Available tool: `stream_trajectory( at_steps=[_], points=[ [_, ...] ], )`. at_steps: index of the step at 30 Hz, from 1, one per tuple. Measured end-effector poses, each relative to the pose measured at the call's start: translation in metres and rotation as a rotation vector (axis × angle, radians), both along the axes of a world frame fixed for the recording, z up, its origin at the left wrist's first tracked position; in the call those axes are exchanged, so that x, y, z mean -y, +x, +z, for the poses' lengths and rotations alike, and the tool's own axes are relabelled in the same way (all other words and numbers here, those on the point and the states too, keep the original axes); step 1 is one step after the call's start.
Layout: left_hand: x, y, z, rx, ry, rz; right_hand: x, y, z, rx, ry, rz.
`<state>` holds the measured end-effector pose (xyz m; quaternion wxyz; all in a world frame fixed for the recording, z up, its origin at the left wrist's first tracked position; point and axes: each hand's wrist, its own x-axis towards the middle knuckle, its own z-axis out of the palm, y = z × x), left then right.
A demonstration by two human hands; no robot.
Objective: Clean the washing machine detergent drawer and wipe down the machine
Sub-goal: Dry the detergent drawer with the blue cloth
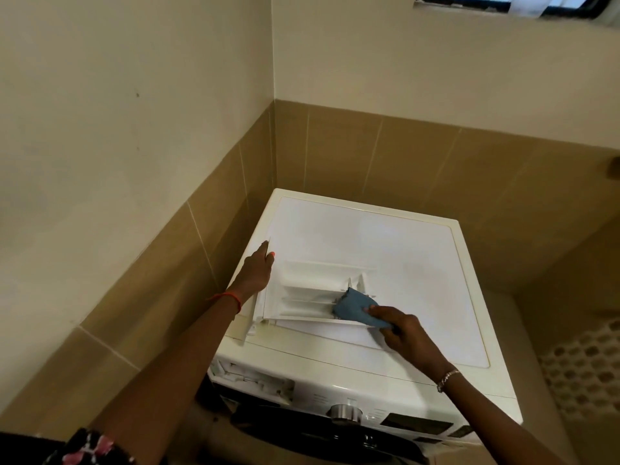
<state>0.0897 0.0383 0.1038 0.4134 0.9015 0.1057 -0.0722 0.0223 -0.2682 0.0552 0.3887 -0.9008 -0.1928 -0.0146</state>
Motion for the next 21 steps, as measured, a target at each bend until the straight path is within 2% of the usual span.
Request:
stream_trajectory(
  at_steps=[3,5,6,8,11,17,19,21],
  points=[
    [0.000,-0.001,0.001,-0.003,0.020,-0.038,0.001,0.013,0.020,-0.288,0.351,-0.440],
    [0.000,-0.002,0.002,0.004,0.024,-0.051,0.008,0.029,0.028,-0.596,0.682,-0.689],
    [0.001,-0.003,0.001,0.011,0.018,-0.050,0.009,0.035,0.033,-0.725,0.802,-0.738],
    [0.001,-0.004,-0.001,0.018,0.017,-0.037,0.002,0.046,0.044,-0.776,0.855,-0.745],
    [0.000,-0.002,-0.006,0.012,0.049,-0.020,-0.036,0.061,0.058,-0.548,0.662,-0.672],
    [-0.003,-0.001,-0.011,0.033,0.095,-0.020,-0.142,0.063,0.050,-0.108,0.072,-0.098],
    [-0.003,0.000,-0.013,0.022,0.078,-0.012,-0.163,0.053,0.038,-0.040,-0.053,0.137],
    [-0.003,0.001,-0.015,0.020,0.065,-0.003,-0.167,0.052,0.032,-0.048,-0.118,0.219]
  ],
)
